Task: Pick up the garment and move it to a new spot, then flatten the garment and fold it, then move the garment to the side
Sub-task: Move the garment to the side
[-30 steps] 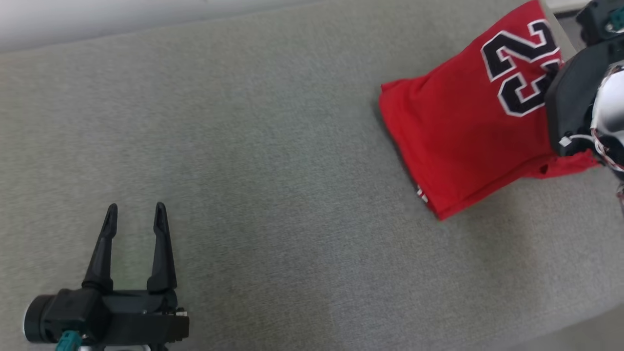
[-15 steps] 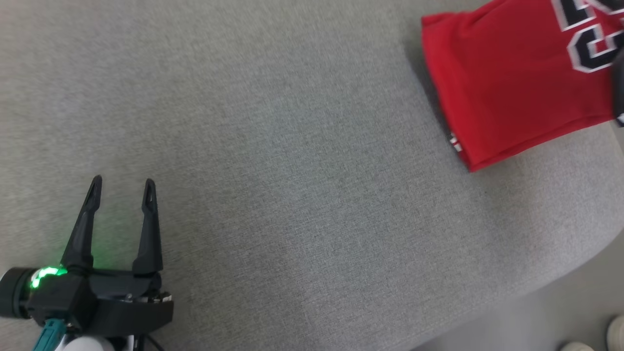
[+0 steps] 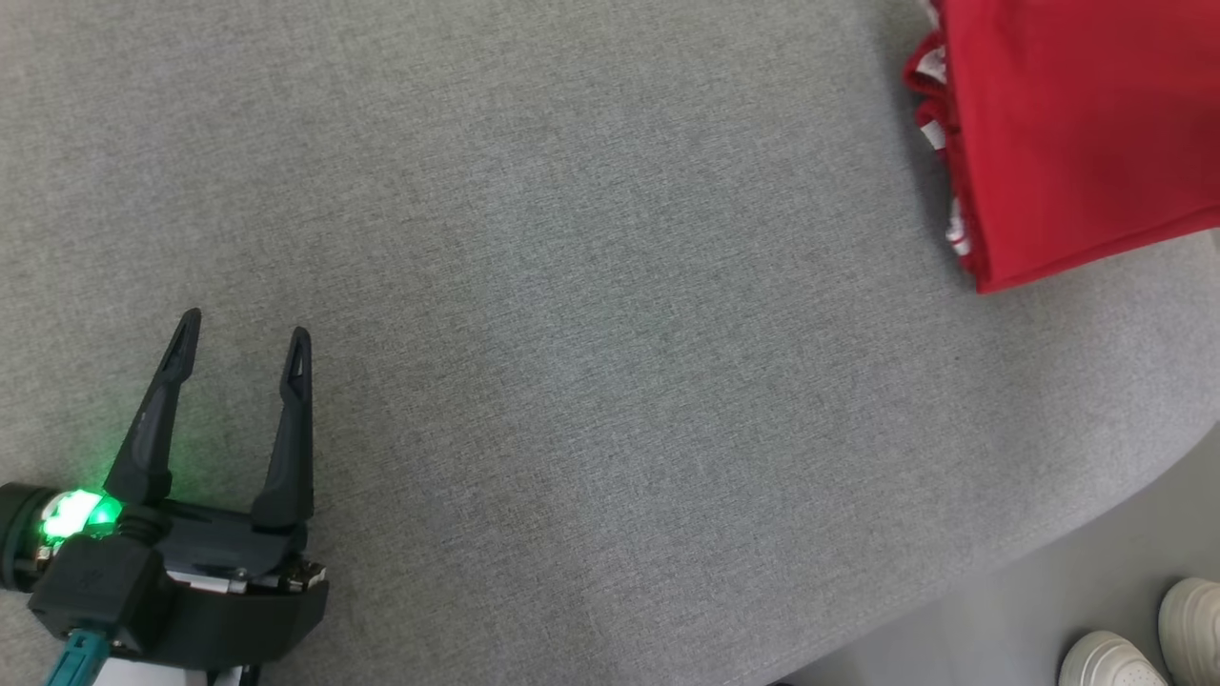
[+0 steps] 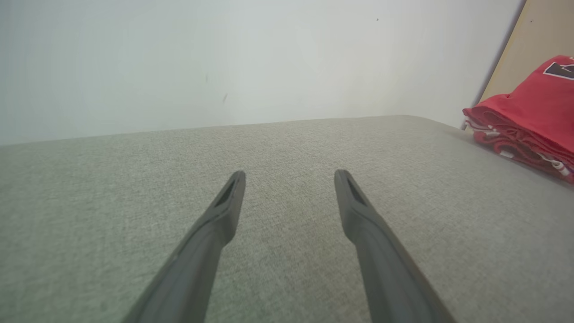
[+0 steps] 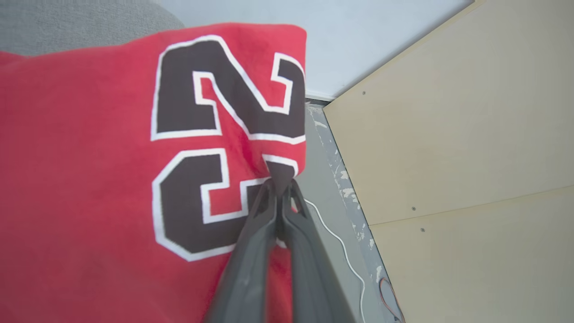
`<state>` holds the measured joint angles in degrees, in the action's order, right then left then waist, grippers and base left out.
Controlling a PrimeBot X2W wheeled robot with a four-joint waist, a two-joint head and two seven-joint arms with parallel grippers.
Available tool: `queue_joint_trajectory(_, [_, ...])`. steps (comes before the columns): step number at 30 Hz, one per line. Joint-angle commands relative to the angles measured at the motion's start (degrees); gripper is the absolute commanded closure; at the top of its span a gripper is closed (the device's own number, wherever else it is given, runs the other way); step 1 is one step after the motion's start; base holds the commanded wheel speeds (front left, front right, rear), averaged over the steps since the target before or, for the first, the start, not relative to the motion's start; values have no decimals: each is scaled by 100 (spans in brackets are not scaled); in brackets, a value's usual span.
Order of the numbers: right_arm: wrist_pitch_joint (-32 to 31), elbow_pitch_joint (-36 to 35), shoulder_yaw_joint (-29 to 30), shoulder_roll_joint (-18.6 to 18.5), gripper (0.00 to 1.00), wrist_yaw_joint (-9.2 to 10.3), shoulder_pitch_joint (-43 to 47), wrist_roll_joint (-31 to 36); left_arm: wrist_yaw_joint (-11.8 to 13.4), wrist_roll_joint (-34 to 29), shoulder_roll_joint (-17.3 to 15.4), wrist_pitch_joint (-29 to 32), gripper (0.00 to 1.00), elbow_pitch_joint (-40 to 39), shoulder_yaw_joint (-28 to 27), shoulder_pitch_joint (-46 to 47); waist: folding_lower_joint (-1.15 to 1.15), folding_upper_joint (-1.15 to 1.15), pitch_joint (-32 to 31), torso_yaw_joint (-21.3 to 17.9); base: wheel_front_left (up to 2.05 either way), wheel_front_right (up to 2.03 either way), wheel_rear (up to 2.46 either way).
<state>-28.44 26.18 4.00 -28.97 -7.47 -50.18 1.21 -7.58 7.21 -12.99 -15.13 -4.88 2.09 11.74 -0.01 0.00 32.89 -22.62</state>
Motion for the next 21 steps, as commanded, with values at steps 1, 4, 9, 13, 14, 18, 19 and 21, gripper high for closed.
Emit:
queue_joint_trajectory(1, [111, 43, -51, 94, 87, -1, 26, 40, 21, 39, -80, 3, 0, 161, -72, -99, 1, 0, -10, -21, 0, 0, 0])
queue_joint_trajectory(4, [416, 121, -175, 168, 0, 0, -81, 112, 21, 50, -88, 3, 0, 180, -22, -95, 1, 0, -37, -54, 0, 0, 0])
queue_joint_trajectory(9, [921, 323, -374, 120, 0, 0, -207, 149, 19, 63, -4, 2, 0, 209, 113, -61, 1, 0, -160, -13, 0, 0, 0])
queue_joint_trajectory(13, [1204, 559, -531, 31, 0, -1, -250, 50, 19, 107, 56, 1, 0, 225, 116, -65, 1, 0, -298, 69, 0, 0, 0])
queue_joint_trajectory(14, [1310, 590, -604, 25, 0, 0, -242, 24, 27, 120, 74, 1, 0, 229, 91, -73, 1, 0, -356, 93, 0, 0, 0])
queue_joint_trajectory(18, [1697, 507, -857, 115, 0, -1, -10, -51, 52, 101, 212, -5, 0, 230, 18, -121, 1, 0, -637, 211, 0, 0, 0])
queue_joint_trajectory(19, [1824, 459, -909, 123, 0, 0, 49, -112, 46, 116, 265, -4, 0, 232, 0, -126, 1, 0, -722, 254, 0, 0, 0])
queue_joint_trajectory(21, [2063, 352, -1009, 150, 0, 0, 192, -254, 58, 152, 385, -4, 0, 181, -73, -168, 1, 0, -901, 344, 0, 0, 0])
